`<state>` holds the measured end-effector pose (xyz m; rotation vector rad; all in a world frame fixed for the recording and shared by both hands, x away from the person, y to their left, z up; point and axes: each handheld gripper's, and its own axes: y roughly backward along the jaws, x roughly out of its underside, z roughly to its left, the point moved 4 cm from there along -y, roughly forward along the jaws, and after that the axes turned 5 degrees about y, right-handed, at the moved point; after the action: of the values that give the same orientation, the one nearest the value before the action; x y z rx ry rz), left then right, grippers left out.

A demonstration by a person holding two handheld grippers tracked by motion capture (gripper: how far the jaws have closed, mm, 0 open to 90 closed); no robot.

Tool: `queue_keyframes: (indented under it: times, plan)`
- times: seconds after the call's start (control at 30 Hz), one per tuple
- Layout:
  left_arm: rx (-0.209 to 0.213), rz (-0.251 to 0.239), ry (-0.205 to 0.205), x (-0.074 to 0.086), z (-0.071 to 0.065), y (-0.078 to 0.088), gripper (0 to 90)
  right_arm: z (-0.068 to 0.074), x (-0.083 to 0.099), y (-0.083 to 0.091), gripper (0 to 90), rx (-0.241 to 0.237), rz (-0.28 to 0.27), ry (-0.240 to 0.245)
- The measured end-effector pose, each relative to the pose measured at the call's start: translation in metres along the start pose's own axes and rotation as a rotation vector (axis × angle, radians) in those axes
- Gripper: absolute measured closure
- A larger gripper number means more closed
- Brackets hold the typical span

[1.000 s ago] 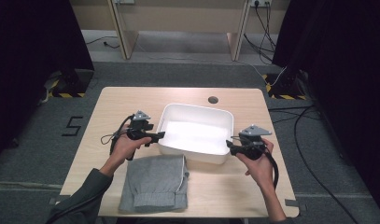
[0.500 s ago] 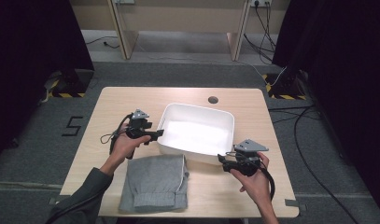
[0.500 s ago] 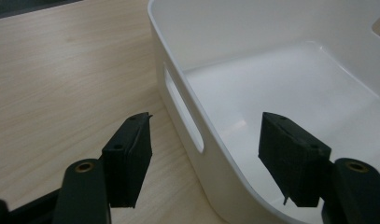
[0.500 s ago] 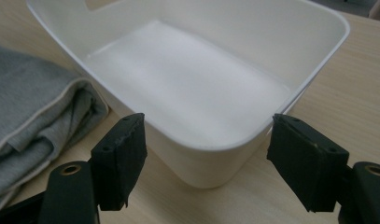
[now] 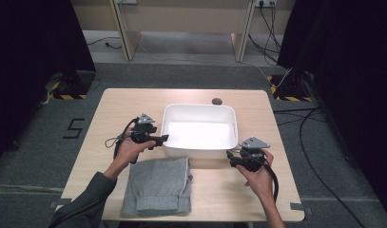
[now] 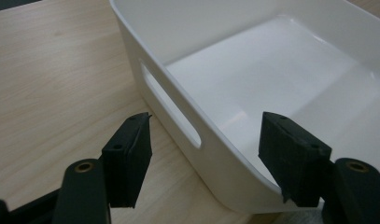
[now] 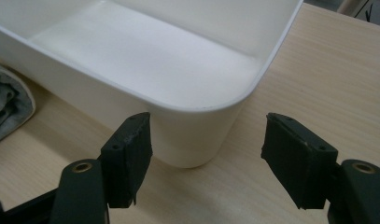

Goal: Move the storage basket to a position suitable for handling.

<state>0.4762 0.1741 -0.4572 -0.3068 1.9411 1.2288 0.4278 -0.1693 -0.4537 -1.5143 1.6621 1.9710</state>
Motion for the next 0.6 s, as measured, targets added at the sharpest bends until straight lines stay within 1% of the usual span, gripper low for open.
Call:
queue_keyframes:
  times: [0.07,0.17,0.2,0.27,0.3,0.33,0.37,0.43,0.57,0.6]
  plan:
    - [0.010,0.004,-0.008,0.001,-0.004,-0.003,35.2,-0.004,-0.002,-0.003,32.3,-0.010,-0.003,-0.002]
    - [0.015,0.008,-0.016,0.001,-0.007,-0.005,38.1,-0.004,-0.005,-0.005,32.3,-0.054,-0.012,-0.014]
    - [0.019,0.011,-0.026,0.002,-0.009,-0.006,38.1,-0.004,-0.005,-0.005,32.3,-0.054,-0.012,-0.014]
    - [0.000,0.019,-0.047,0.002,-0.010,-0.008,37.3,-0.002,-0.006,-0.007,32.4,-0.079,-0.017,-0.023]
    - [-0.002,0.018,-0.048,0.002,-0.010,-0.008,37.7,-0.001,-0.006,-0.008,31.7,-0.089,-0.022,-0.022]
    - [-0.002,0.017,-0.048,0.002,-0.010,-0.008,37.9,0.000,-0.007,-0.009,31.0,-0.081,-0.023,-0.019]
    - [-0.003,0.016,-0.047,0.002,-0.010,-0.008,38.5,0.000,-0.007,-0.010,30.4,-0.074,-0.020,-0.005]
    - [0.000,0.012,-0.039,0.003,-0.010,-0.007,39.2,0.002,-0.007,-0.012,29.8,-0.057,-0.014,-0.004]
    - [-0.004,0.010,-0.038,0.003,-0.009,-0.007,38.8,0.002,-0.009,-0.014,29.4,-0.049,-0.006,0.003]
    - [-0.004,0.010,-0.038,0.003,-0.009,-0.007,38.9,0.002,-0.009,-0.015,29.6,-0.055,-0.003,0.003]
